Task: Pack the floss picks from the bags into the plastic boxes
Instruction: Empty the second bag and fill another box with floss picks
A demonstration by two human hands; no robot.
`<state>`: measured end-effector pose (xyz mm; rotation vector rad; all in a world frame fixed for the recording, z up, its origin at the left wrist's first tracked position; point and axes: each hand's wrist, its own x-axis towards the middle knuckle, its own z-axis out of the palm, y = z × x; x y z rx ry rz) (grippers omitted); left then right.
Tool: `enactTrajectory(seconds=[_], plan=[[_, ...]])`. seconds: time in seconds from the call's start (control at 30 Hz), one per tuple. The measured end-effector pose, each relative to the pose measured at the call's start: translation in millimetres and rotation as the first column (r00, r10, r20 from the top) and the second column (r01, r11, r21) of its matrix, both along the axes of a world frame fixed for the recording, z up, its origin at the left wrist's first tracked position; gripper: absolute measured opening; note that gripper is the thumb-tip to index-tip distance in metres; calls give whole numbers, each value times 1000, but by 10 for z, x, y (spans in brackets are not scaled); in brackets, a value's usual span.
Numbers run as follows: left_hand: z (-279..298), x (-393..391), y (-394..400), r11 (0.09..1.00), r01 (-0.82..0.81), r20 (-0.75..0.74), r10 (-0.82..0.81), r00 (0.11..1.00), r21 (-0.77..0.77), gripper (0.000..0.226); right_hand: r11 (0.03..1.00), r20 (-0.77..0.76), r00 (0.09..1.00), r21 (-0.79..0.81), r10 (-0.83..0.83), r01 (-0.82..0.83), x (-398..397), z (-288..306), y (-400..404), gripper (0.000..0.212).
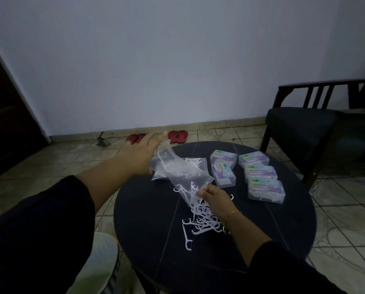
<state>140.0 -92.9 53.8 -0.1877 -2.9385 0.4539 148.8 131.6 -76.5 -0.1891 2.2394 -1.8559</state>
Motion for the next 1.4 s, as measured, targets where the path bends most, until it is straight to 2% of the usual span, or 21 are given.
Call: enactTrajectory(seconds=[0.1,0.17,0.2,0.27,0.33,0.4,0.43,0.5,0.57,0.67,0.83,0.93,1.0,1.1,1.2,1.27,1.33,1.4], plan=[[-108,-33,-62,993,-89,37,87,996,81,112,999,-14,1000,32,18,-17,-10,-21,0,20],[-201,-57,-87,948,-172,102,150,983,269,106,998,-21,999,59,31,-29,-22,-40,0,19],[-251,-85,-109,887,-236,153,189,970,397,103,996,-22,999,77,36,-34,-29,-53,5,19],[-327,-128,-112,686,-331,210,256,944,648,94,992,-26,999,117,44,-40,-38,-74,18,19],[-371,-168,-88,427,-324,203,305,931,844,69,989,-33,998,144,48,-43,-35,-76,39,20],[-391,-148,-73,217,-297,229,289,930,930,44,987,-34,998,157,53,-47,-39,-80,61,21],[-407,-131,-69,167,-303,254,262,931,938,41,985,-34,998,164,53,-47,-38,-80,71,22],[-427,-112,-81,169,-329,291,219,932,929,46,985,-46,998,170,46,-38,-60,-98,88,21],[-395,-118,-74,260,-337,271,259,927,905,46,984,-41,999,175,19,-12,-74,-102,88,19],[-291,-148,-64,367,-237,125,303,945,899,31,984,-4,999,171,-51,51,-83,-92,80,23],[-70,-111,8,445,-12,-92,209,974,895,39,976,26,995,195,-99,93,-106,-63,50,22],[55,-92,124,550,58,-178,167,970,833,42,975,34,994,201,-107,98,-101,-39,19,20],[92,-82,169,585,100,-227,147,963,805,46,976,33,993,187,-117,109,-68,9,5,16],[93,-50,195,564,150,-266,129,955,812,45,985,36,991,119,-127,122,-21,57,3,12],[37,-27,159,467,154,-247,145,958,871,40,995,21,995,40,-97,96,-6,60,22,32],[-8,-18,108,421,136,-228,176,958,897,38,998,22,999,27,-49,48,-5,59,37,36],[-34,-3,72,367,122,-210,209,955,922,37,998,42,998,48,-36,34,-31,-2,19,31],[-45,8,52,276,122,-189,229,955,953,34,984,38,996,165,-80,73,-31,-55,-28,45]])
